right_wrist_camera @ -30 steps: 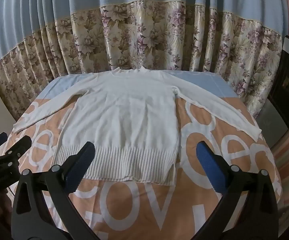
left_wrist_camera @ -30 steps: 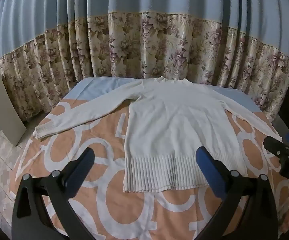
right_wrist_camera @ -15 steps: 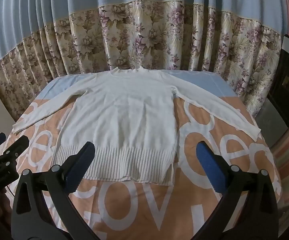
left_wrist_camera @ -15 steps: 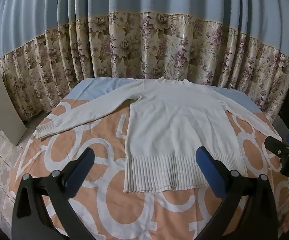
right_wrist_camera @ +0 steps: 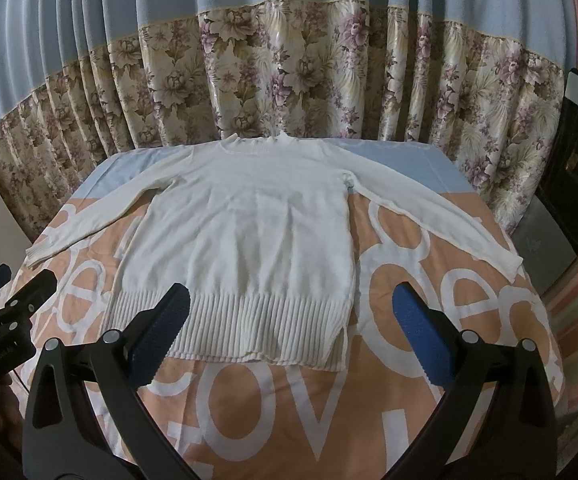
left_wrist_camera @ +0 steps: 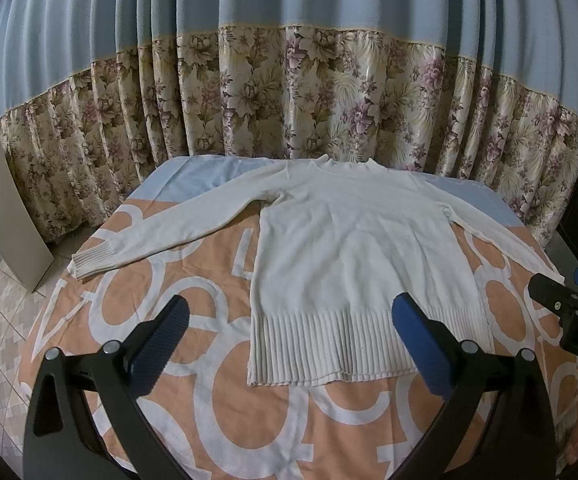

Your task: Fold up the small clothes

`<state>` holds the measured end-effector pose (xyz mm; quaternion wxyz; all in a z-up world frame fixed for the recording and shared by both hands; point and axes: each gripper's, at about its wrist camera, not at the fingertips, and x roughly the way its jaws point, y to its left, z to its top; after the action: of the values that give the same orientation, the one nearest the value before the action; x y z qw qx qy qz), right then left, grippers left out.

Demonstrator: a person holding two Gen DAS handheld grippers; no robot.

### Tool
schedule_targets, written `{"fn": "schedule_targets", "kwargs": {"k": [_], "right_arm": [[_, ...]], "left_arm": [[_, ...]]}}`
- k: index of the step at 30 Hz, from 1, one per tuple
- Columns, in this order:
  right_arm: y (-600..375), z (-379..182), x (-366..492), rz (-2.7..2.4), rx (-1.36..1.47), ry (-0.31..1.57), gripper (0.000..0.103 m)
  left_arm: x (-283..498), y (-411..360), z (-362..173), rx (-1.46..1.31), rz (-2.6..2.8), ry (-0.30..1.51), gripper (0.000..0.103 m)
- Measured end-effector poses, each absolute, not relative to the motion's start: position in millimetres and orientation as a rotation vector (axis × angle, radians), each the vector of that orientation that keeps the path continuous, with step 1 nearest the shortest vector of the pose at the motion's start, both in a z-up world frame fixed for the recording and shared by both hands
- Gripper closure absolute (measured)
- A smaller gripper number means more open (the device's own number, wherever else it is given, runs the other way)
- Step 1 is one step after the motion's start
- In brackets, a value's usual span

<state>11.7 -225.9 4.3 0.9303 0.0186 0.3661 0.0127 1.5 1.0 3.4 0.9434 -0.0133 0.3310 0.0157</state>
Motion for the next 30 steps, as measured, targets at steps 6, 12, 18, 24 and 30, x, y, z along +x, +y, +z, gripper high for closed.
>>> {"fn": "schedule_targets", "kwargs": {"k": [6,12,18,24,30], "right_arm": [[-226.4,3.6,11.7,0.024,0.034,0.747,0.003],[-227.4,3.7,12.1,0.025,0.036,0.747,0.003],[-227.5,3.7,12.2,0.023,0.039,0.744,0.003],[-227.2,4.5,11.5,0.021,0.039,0.738,0.003],[-227.8,4.5,11.5,0.023,0.038,0.739,0.003]], "left_arm": [[1.3,1.1,3.4,-0.028,0.034,0.677,0.002],[1.9,1.5,3.2,-0.028,0.034,0.678,0.002],[1.5,1.4,2.8,-0.028,0.033,0.677,0.002],[0.8,3.2,2.6,-0.03,0.03,0.681,0.002],[1.1,3.1,1.2,-0.028,0.034,0.684,0.002]]}}
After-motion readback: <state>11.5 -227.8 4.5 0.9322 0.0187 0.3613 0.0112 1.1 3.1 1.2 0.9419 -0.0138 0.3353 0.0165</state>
